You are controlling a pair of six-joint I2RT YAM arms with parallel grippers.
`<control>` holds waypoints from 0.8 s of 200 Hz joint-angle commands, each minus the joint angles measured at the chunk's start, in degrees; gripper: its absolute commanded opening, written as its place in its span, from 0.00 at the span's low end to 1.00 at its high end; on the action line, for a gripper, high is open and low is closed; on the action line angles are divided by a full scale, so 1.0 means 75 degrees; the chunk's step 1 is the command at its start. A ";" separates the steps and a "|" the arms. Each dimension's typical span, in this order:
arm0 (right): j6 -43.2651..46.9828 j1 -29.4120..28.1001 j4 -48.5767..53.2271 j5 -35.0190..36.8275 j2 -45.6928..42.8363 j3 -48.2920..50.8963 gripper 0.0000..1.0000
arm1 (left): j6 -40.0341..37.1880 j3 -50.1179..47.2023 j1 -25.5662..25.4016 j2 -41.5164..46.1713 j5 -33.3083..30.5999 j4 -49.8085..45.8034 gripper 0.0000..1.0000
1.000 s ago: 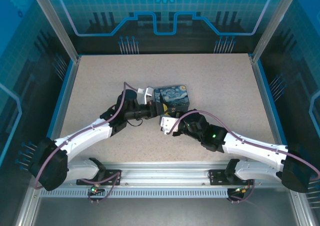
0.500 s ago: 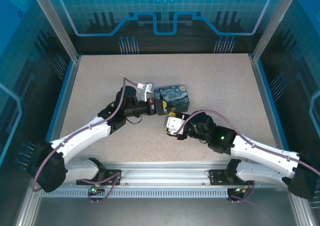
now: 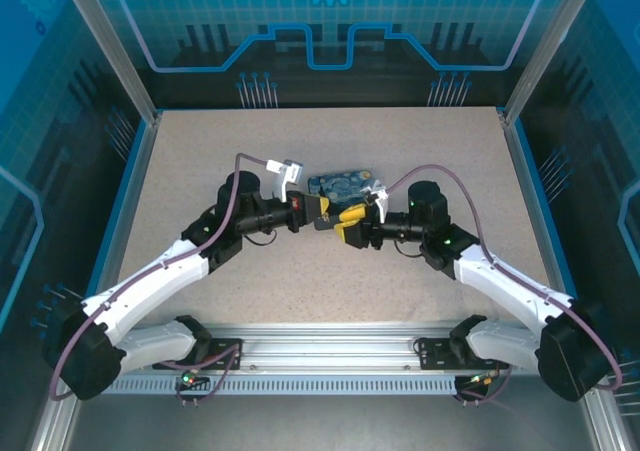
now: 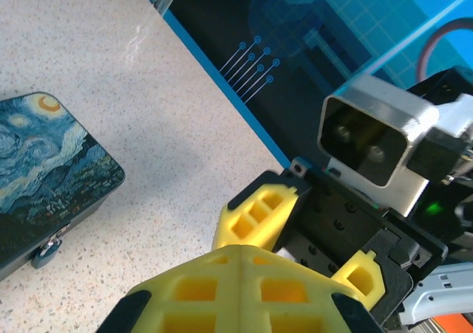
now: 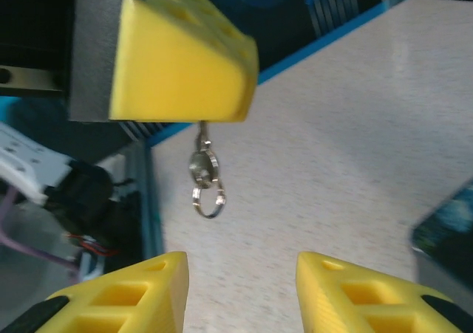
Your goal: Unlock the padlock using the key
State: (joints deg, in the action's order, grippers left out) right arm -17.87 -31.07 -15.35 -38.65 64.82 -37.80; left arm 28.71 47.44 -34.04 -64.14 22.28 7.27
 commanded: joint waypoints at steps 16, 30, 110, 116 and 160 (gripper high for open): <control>-0.1872 0.0027 -0.2227 -0.0743 0.0100 0.0244 0.43 | -0.0153 -0.0026 -0.0051 0.0223 -0.0127 0.0194 0.00; -0.2097 -0.0046 -0.2521 -0.0594 0.0161 0.0268 0.43 | -0.0122 -0.0026 -0.0052 0.0228 -0.0112 0.0213 0.00; -0.1983 -0.0367 -0.1838 -0.0110 0.0566 -0.0132 0.37 | 0.0010 -0.0032 -0.0053 0.0175 0.0004 0.0384 0.00; -0.1977 -0.0380 -0.1812 -0.0105 0.0596 -0.0161 0.36 | 0.0020 -0.0038 -0.0046 0.0177 0.0016 0.0401 0.00; -0.1942 -0.0378 -0.1775 -0.0093 0.0650 -0.0360 0.32 | 0.0064 -0.0068 -0.0049 0.0243 0.0041 0.0412 0.00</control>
State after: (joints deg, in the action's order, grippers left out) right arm -32.18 -33.30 -28.05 -39.46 69.54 -38.17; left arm 28.56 47.44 -34.04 -63.55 22.13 8.91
